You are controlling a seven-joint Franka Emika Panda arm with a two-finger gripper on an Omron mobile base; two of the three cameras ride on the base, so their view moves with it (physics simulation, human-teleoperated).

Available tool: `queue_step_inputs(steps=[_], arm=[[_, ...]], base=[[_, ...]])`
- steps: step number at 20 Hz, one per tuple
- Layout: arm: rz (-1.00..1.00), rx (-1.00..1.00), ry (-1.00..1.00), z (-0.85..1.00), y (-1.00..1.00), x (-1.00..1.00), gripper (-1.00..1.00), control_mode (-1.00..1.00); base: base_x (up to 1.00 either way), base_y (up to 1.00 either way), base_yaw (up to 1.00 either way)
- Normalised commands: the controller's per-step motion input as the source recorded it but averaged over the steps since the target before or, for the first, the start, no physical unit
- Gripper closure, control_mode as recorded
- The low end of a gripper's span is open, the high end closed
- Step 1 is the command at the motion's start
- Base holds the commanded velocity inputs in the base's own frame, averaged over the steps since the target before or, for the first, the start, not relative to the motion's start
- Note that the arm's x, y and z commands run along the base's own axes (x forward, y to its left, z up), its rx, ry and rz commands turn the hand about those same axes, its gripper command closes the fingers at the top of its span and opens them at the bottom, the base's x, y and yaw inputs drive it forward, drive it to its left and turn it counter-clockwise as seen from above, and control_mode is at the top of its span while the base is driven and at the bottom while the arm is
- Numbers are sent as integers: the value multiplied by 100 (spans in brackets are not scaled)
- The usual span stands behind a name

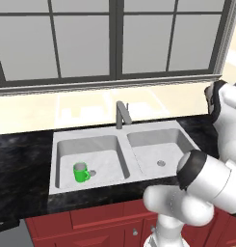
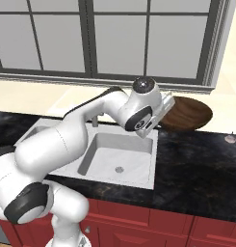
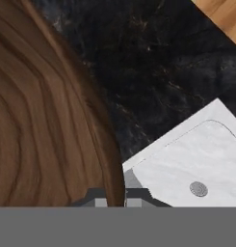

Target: Pick the mug and place it in the sink. Pick the bowl and place it in the open cabinet and then close the cabinet.

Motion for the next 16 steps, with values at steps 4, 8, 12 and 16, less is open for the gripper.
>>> queue_step_inputs(steps=[4,8,12,16], arm=[[28,0,13,28,28,0,100,-100],[25,0,8,11,20,-3,100,-100],[22,0,1,7,28,-25,100,-100],[20,0,0,9,31,-36,100,-100]], base=[[0,0,0],[0,0,0],[0,0,0],[0,0,0]])
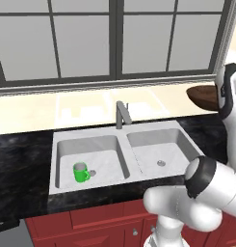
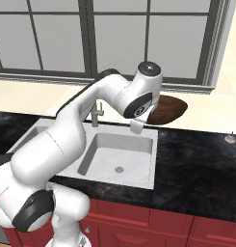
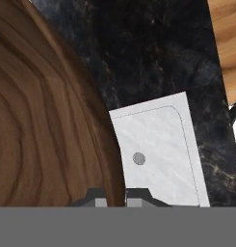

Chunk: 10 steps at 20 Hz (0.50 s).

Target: Pick the mug and place it in the sink. Pick the bowl and place it in the open cabinet and then close the cabinet.

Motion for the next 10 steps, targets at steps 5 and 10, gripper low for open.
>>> queue_step_inputs(steps=[5,10], arm=[[1,0,-7,0,64,-41,100,-100],[-4,-3,-8,0,76,-35,100,-100]], base=[[0,0,0],[0,0,0]])
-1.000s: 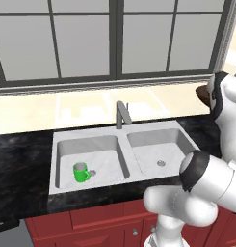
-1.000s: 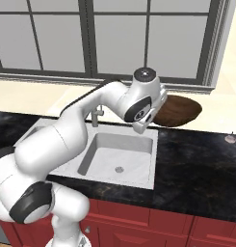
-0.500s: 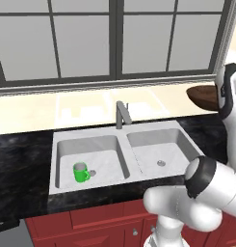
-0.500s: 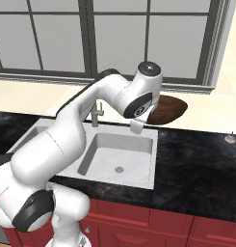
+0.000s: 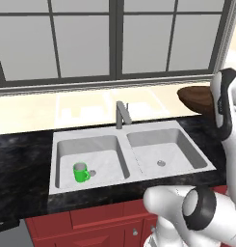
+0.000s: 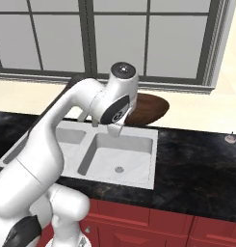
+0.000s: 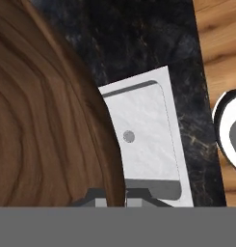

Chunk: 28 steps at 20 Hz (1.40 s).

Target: Pick the mug and place it in the sink. Pick the bowl and place it in the open cabinet and then close the cabinet.

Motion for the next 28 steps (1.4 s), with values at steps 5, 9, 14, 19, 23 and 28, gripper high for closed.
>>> queue_step_inputs(steps=[5,9,14,19,23,28], arm=[[-2,-4,-7,14,68,-23,100,-100],[0,-2,-4,15,59,-26,100,-100],[0,-1,0,22,50,-18,100,-100],[5,-1,0,16,39,-16,100,-100],[19,0,0,18,18,-16,100,-100],[19,0,0,10,13,-12,100,-100]], base=[[0,0,0],[0,0,0],[0,0,0],[0,0,0],[0,0,0],[0,0,0]])
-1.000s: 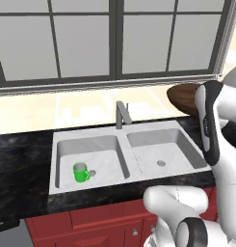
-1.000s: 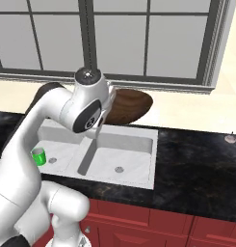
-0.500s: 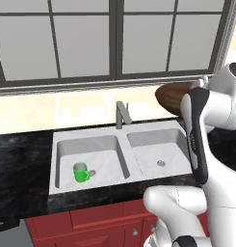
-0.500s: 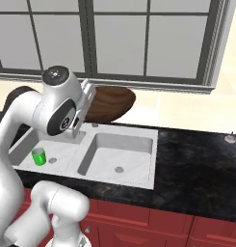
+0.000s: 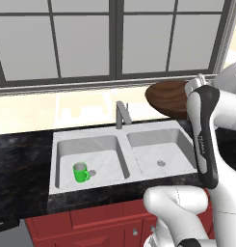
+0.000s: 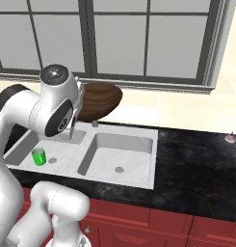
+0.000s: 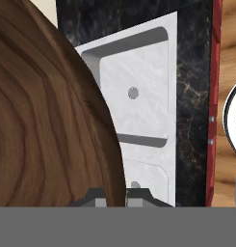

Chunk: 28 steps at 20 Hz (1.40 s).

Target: Pick the mug and place it in the sink. Pick the bowl and place it in the open cabinet and then close the cabinet.

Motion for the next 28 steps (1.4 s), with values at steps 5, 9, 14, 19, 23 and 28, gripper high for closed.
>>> queue_step_inputs(steps=[5,9,14,19,23,28], arm=[[15,0,0,4,9,-14,100,-100],[5,0,0,0,7,-39,100,-100],[1,0,0,0,5,-24,100,100],[0,0,0,0,0,0,100,100],[0,0,0,0,0,0,100,100],[0,0,0,0,0,0,100,100]], base=[[0,0,0],[0,0,0],[-20,9,0],[-99,6,0],[-100,43,-4],[-100,68,-13]])
